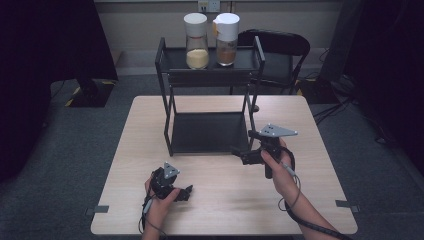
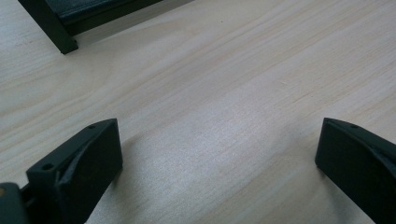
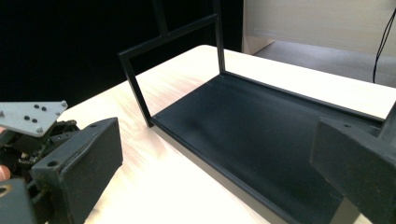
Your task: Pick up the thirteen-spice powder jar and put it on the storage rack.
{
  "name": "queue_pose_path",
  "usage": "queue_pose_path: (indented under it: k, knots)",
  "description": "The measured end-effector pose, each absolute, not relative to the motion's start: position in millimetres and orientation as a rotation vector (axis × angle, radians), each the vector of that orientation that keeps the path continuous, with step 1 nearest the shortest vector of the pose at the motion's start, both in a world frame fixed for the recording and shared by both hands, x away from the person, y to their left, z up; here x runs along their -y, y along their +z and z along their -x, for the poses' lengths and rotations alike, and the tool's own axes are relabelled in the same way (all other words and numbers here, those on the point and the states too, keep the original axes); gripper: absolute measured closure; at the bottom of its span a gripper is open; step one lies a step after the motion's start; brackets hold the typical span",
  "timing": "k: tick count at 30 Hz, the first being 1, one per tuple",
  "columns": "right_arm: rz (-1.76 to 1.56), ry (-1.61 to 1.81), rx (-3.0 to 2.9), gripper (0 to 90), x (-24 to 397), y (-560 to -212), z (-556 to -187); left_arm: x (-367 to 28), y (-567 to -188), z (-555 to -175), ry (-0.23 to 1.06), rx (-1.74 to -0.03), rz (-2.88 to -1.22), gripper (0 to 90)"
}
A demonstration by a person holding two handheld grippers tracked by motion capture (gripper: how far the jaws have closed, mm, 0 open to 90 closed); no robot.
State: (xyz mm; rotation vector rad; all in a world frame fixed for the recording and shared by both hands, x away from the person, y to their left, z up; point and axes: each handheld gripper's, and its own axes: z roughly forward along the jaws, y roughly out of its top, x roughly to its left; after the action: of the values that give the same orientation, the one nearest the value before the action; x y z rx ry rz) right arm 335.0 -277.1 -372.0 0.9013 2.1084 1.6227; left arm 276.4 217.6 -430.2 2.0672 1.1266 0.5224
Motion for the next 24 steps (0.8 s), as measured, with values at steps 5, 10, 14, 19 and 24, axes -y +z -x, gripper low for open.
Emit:
queue_pose_path:
  k: [5,10,14,19,24]
  knots:
    - [-0.903,1.62,-2.118,1.4,281.2,-377.0,-332.4,-217.6,-430.2,-276.4,0.522,-1.127,-2.067,0.0]
    - [-0.911,1.617,-2.119,1.3,285.7,-382.3,-329.1,-217.5,-430.2,-276.4,0.522,-1.127,-2.067,0.0]
    - [-0.916,1.615,-2.12,1.4,289.3,-385.8,-327.6,-217.6,-430.2,-276.5,0.522,-1.126,-2.067,0.0]
    - [-0.921,1.612,-2.125,1.4,293.8,-389.7,-325.6,-217.6,-430.2,-276.4,0.523,-1.127,-2.067,0.0]
    - [-0.925,1.599,-2.132,1.3,299.1,-395.2,-322.6,-217.5,-430.3,-276.4,0.522,-1.127,-2.066,0.0]
